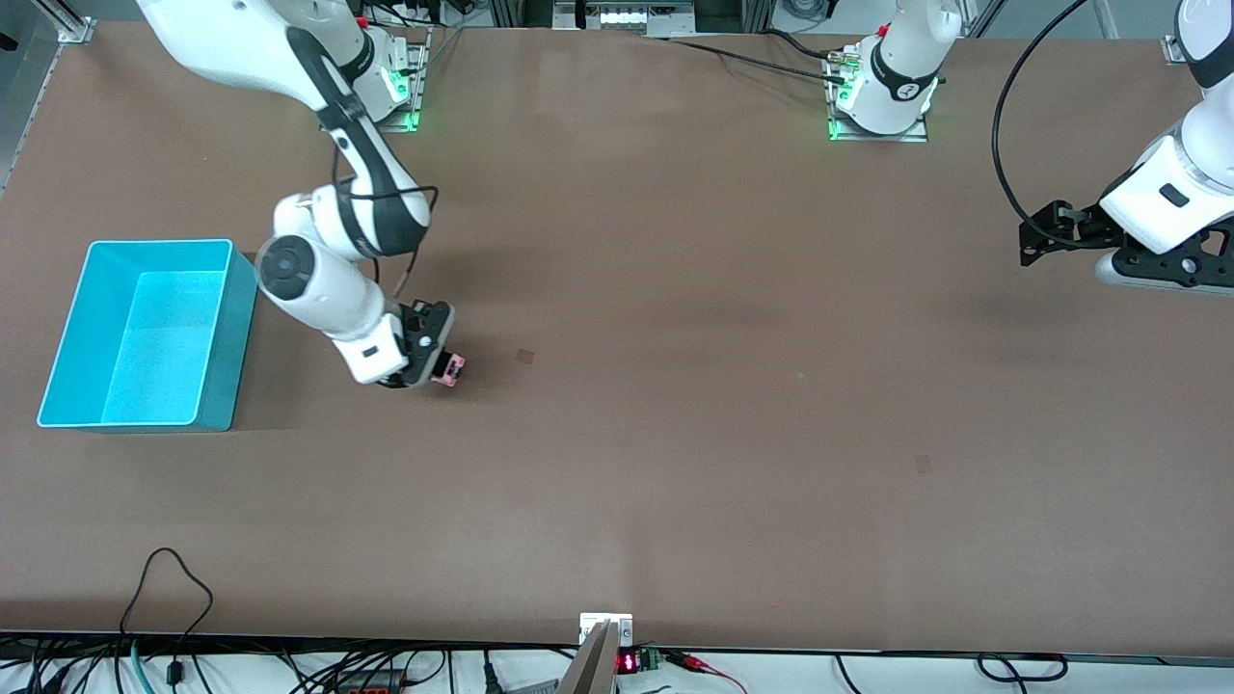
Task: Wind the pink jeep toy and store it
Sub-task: 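Close the right gripper on the jeep's black roof, then lift the jeep and carry it over the blue bin with the right gripper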
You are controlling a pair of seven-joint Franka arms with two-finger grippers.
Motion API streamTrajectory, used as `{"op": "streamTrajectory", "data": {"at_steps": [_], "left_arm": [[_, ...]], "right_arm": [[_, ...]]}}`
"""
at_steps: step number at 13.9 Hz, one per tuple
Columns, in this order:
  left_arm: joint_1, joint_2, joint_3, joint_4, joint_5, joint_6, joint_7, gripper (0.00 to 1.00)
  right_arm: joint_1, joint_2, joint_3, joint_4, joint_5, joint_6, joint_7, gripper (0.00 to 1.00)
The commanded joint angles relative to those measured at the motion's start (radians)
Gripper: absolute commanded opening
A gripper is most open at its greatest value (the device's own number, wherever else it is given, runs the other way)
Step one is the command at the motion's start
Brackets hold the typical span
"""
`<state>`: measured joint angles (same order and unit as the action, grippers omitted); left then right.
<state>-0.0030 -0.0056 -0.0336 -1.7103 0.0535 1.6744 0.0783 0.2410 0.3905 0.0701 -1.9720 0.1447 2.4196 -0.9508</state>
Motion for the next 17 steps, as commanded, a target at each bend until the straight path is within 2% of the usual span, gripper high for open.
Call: {"op": "streamTrajectory", "data": {"at_steps": [1, 4, 9, 11, 14, 17], "left_arm": [[-0.002, -0.008, 0.001, 0.008, -0.015, -0.016, -0.011, 1.00], [-0.002, -0.008, 0.001, 0.008, -0.015, -0.016, -0.011, 1.00], [-0.002, -0.008, 0.001, 0.008, -0.015, -0.016, -0.011, 1.00], [0.000, -0.008, 0.001, 0.008, -0.015, -0.018, -0.008, 1.00], [0.000, -0.008, 0.001, 0.008, -0.015, -0.018, -0.009, 1.00], [-0.002, -0.008, 0.001, 0.008, -0.015, -0.018, -0.011, 1.00]], "right_arm": [[-0.040, -0.091, 0.002, -0.010, 0.016, -0.098, 0.117, 0.00], [-0.074, -0.147, -0.003, -0.010, 0.012, -0.145, 0.274, 0.00], [-0.126, -0.191, -0.055, -0.007, 0.000, -0.253, 0.456, 0.00], [-0.124, -0.202, -0.101, -0.005, -0.026, -0.269, 0.526, 0.00], [-0.128, -0.200, -0.171, -0.007, -0.143, -0.257, 0.639, 0.00], [-0.150, -0.193, -0.232, -0.008, -0.180, -0.255, 0.675, 0.00]]}}
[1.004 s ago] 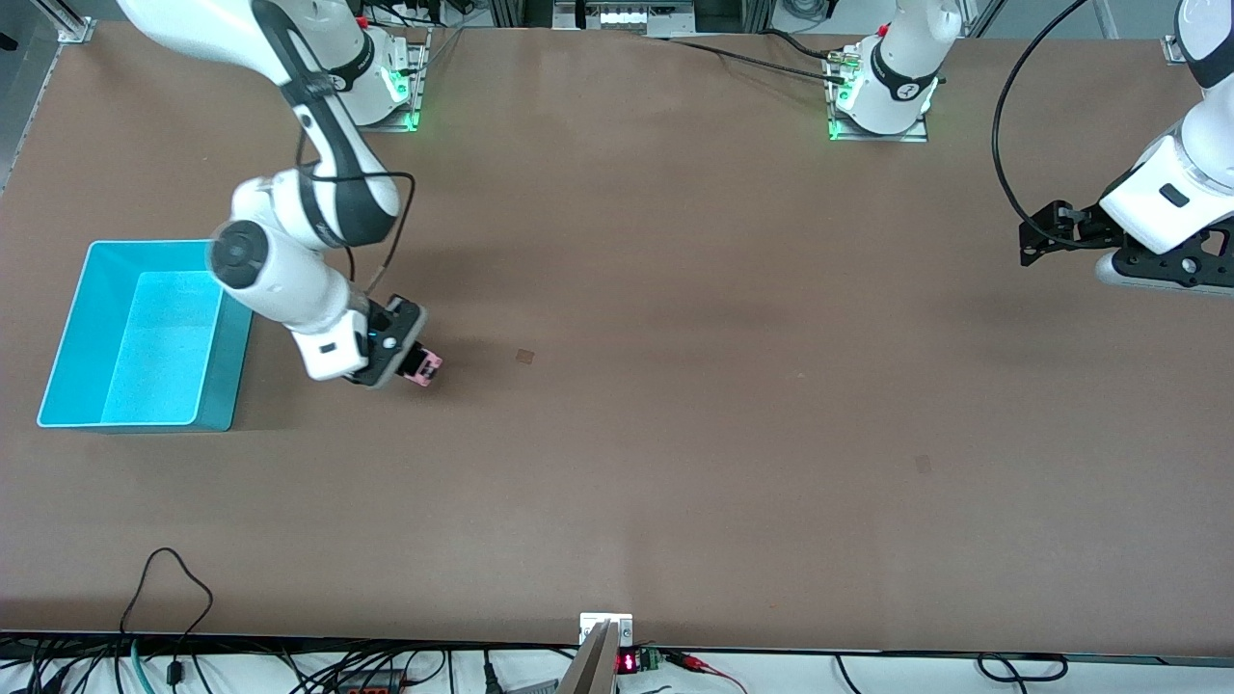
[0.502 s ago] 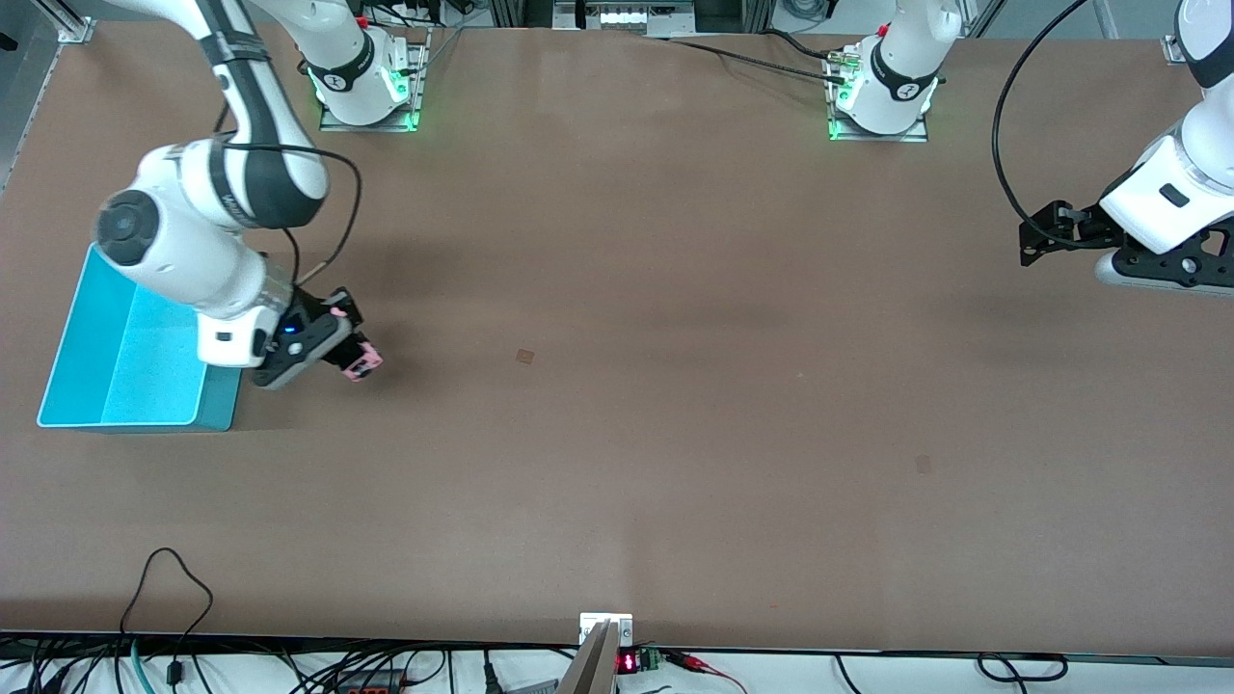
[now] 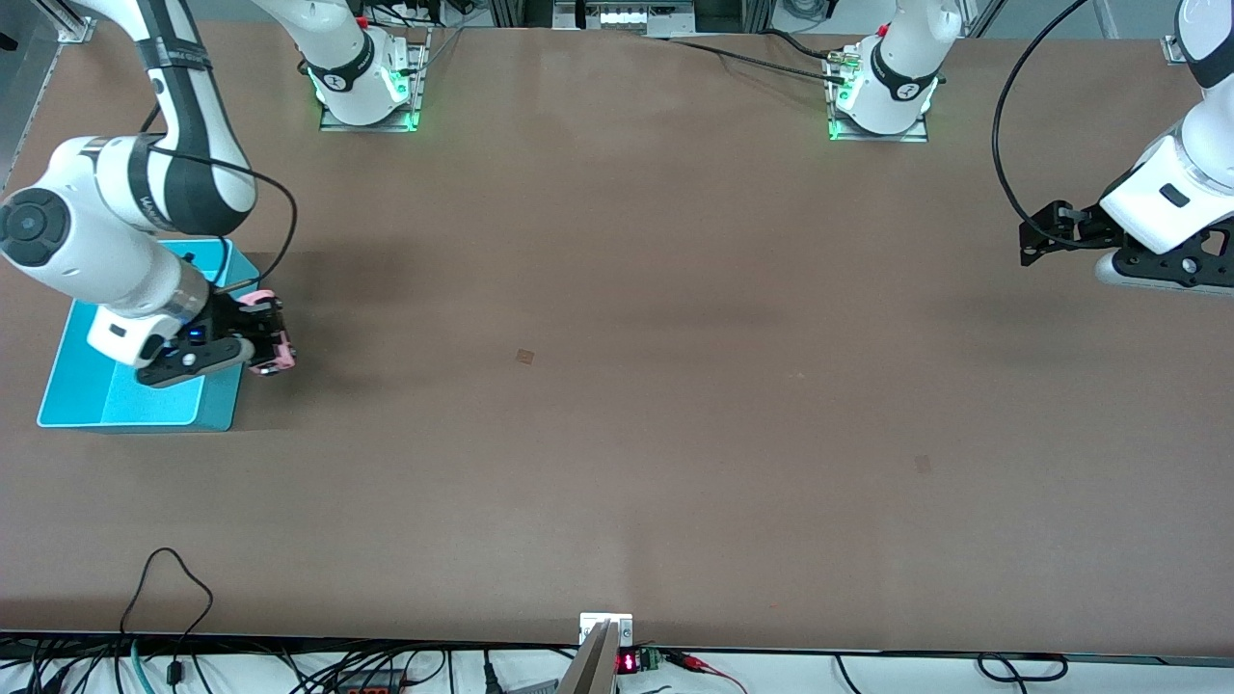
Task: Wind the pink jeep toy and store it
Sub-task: 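Lift the jeep and carry it over the blue bin with the right gripper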
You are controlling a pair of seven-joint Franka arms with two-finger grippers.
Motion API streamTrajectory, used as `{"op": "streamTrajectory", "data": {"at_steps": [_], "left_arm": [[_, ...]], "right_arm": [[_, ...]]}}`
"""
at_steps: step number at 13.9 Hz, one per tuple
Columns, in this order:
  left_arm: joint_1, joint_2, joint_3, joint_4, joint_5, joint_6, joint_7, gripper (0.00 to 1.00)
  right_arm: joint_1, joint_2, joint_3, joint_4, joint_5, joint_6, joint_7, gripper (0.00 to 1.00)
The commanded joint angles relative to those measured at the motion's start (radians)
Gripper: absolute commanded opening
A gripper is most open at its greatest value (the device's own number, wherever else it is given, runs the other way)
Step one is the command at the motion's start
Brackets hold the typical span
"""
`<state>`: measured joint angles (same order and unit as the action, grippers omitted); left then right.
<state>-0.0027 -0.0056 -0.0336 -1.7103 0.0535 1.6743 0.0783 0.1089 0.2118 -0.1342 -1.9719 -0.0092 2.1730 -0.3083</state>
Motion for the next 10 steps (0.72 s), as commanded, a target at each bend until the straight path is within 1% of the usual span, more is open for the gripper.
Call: {"op": "streamTrajectory", "data": {"at_steps": [1, 5, 8, 10], "left_arm": [[0.000, -0.008, 0.001, 0.008, -0.015, -0.018, -0.008, 1.00], [0.000, -0.008, 0.001, 0.008, -0.015, -0.033, -0.011, 1.00], [-0.002, -0.008, 0.001, 0.008, -0.015, -0.033, -0.011, 1.00], [-0.002, -0.008, 0.001, 0.009, -0.015, -0.033, -0.011, 1.00]], "right_arm": [[-0.037, -0.006, -0.045, -0.008, -0.037, -0.007, 0.032, 0.00], [-0.152, 0.006, -0.047, -0.022, -0.061, 0.034, 0.005, 0.00], [-0.219, 0.030, -0.047, -0.050, -0.061, 0.108, -0.060, 0.00], [-0.250, 0.041, -0.047, -0.102, -0.061, 0.189, -0.081, 0.00]]}}
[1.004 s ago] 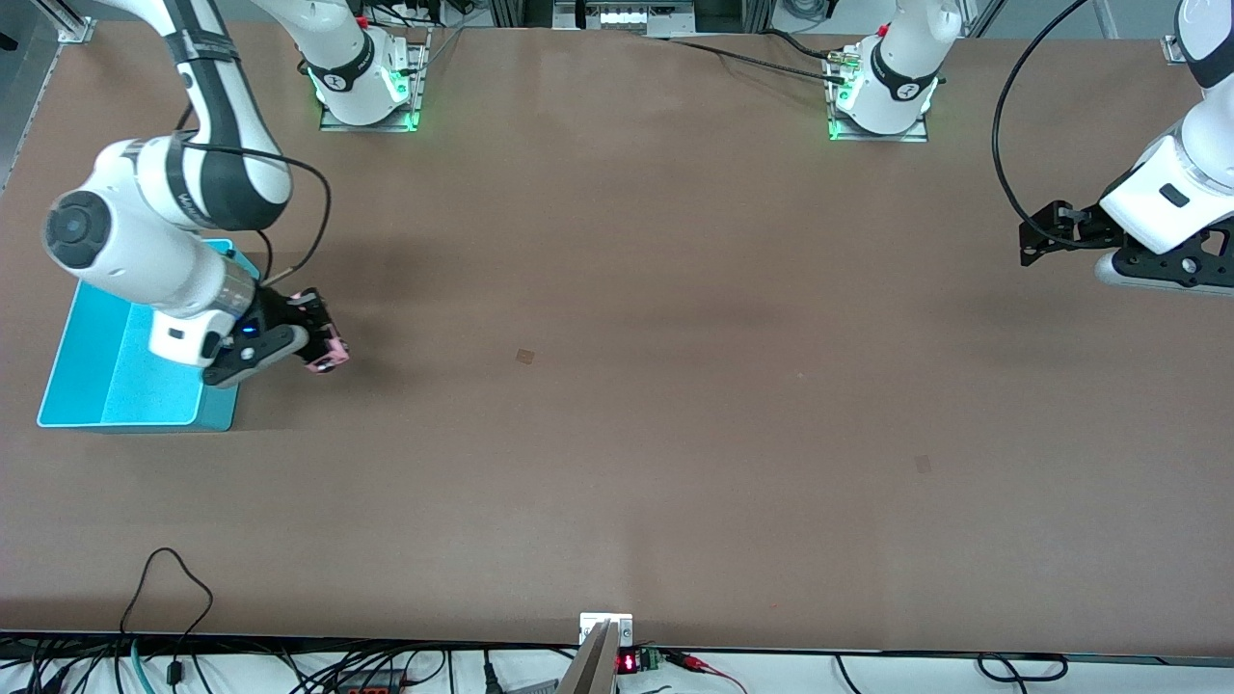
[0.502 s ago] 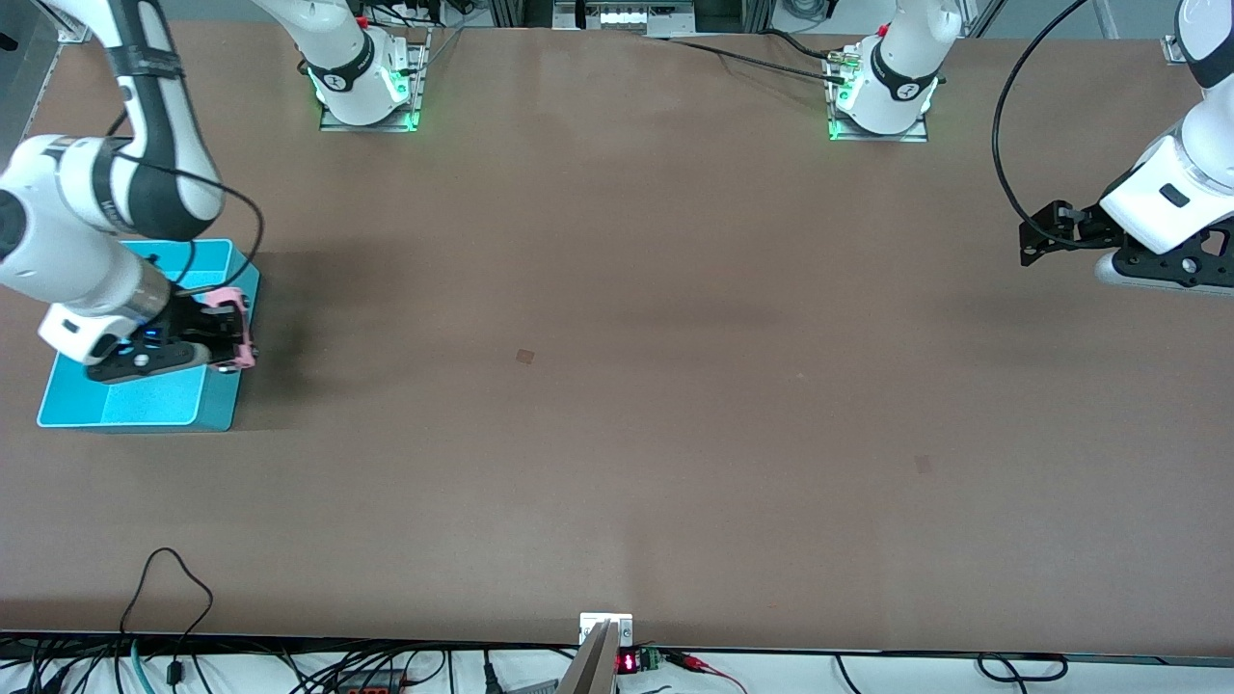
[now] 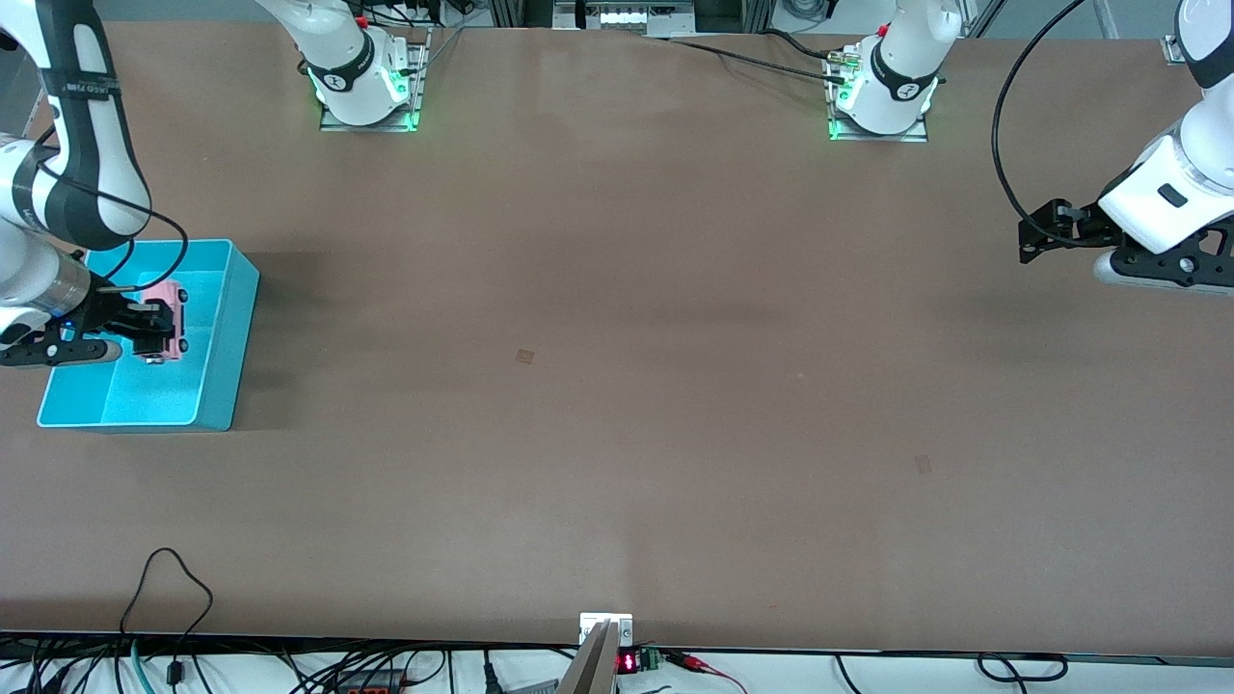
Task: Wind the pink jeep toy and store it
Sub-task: 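Lower the jeep into the blue bin and open the right gripper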
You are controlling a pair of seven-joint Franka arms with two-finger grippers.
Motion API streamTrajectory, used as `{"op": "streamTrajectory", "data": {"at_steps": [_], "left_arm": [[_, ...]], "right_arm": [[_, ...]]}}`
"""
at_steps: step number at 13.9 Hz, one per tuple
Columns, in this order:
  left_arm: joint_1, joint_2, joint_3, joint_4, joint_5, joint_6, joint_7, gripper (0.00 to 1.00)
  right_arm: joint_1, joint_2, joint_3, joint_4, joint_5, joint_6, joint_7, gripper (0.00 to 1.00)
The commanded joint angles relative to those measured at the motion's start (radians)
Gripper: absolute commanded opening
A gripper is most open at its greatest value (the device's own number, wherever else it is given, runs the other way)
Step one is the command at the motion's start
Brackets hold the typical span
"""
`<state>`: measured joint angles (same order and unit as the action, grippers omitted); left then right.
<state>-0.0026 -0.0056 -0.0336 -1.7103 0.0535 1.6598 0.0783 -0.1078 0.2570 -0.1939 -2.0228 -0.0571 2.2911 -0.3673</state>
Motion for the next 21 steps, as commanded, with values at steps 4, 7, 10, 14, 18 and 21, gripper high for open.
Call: {"op": "streamTrajectory", "data": {"at_steps": [4, 7, 10, 14, 18, 21], "left_arm": [[-0.002, -0.008, 0.001, 0.009, -0.015, -0.018, -0.011, 1.00], [-0.002, -0.008, 0.001, 0.009, -0.015, -0.018, -0.011, 1.00], [-0.002, -0.008, 0.001, 0.008, -0.017, -0.018, -0.011, 1.00], [0.000, -0.007, 0.001, 0.009, -0.017, -0.018, -0.005, 1.00], [0.001, -0.007, 0.001, 0.009, -0.018, -0.019, 0.000, 1.00], [-0.013, -0.004, -0.006, 0.029, -0.017, -0.020, -0.003, 1.00]], "right_arm": [[-0.085, 0.019, 0.014, -0.160, -0.013, 0.252, -0.064, 0.00], [-0.121, 0.040, 0.014, -0.214, -0.013, 0.349, -0.094, 0.00], [-0.147, 0.073, 0.016, -0.217, -0.007, 0.380, -0.107, 0.00], [-0.145, 0.076, 0.017, -0.217, -0.006, 0.373, -0.105, 0.36], [-0.139, 0.061, 0.022, -0.212, -0.004, 0.366, -0.105, 1.00], [-0.124, 0.004, 0.050, -0.183, -0.003, 0.260, -0.105, 1.00]]}}
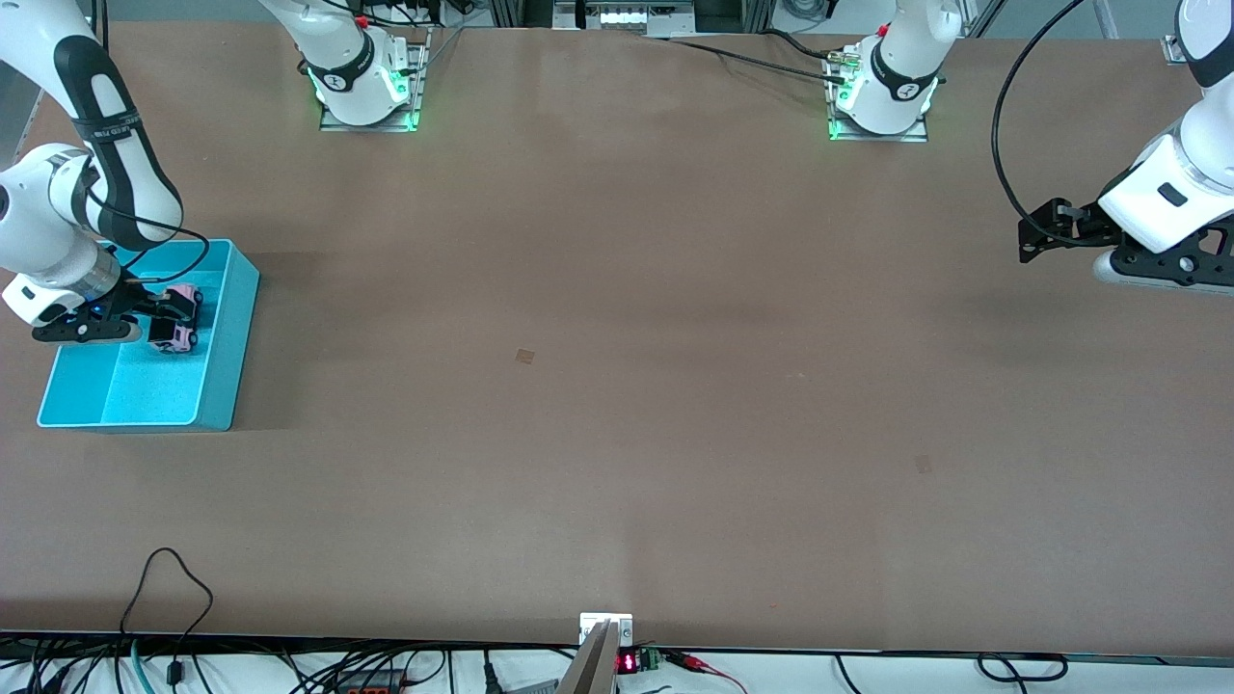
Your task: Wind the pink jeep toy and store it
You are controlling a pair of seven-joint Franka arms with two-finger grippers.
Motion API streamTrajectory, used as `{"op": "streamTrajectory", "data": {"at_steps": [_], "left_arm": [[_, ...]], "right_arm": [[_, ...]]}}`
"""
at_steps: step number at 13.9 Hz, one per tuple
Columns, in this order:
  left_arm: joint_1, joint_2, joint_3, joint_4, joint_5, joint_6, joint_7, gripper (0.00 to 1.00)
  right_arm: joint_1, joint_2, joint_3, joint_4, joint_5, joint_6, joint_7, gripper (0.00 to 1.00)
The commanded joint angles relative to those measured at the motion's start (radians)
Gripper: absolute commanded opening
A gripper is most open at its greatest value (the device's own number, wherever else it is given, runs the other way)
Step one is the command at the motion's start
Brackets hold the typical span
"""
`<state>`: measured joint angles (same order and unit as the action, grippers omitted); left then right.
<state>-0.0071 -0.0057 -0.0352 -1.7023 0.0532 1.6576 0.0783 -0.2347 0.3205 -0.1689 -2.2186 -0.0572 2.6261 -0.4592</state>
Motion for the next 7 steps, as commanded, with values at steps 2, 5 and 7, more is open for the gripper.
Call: {"op": "streamTrajectory", "data": {"at_steps": [2, 5, 7], "left_arm": [[-0.004, -0.002, -0.005, 0.023, -0.018, -0.036, -0.002, 1.00], [-0.007, -0.004, -0.008, 0.024, -0.016, -0.042, -0.011, 1.00], [-0.007, -0.004, -0.017, 0.029, -0.016, -0.042, -0.012, 1.00]], "right_arm": [[0.005, -0.093, 0.057, 0.065, -0.004, -0.150, -0.015, 1.00], [0.012, -0.118, 0.107, 0.173, -0.006, -0.302, -0.016, 1.00], [0.031, -0.120, 0.117, 0.256, -0.006, -0.398, -0.009, 1.00]]}}
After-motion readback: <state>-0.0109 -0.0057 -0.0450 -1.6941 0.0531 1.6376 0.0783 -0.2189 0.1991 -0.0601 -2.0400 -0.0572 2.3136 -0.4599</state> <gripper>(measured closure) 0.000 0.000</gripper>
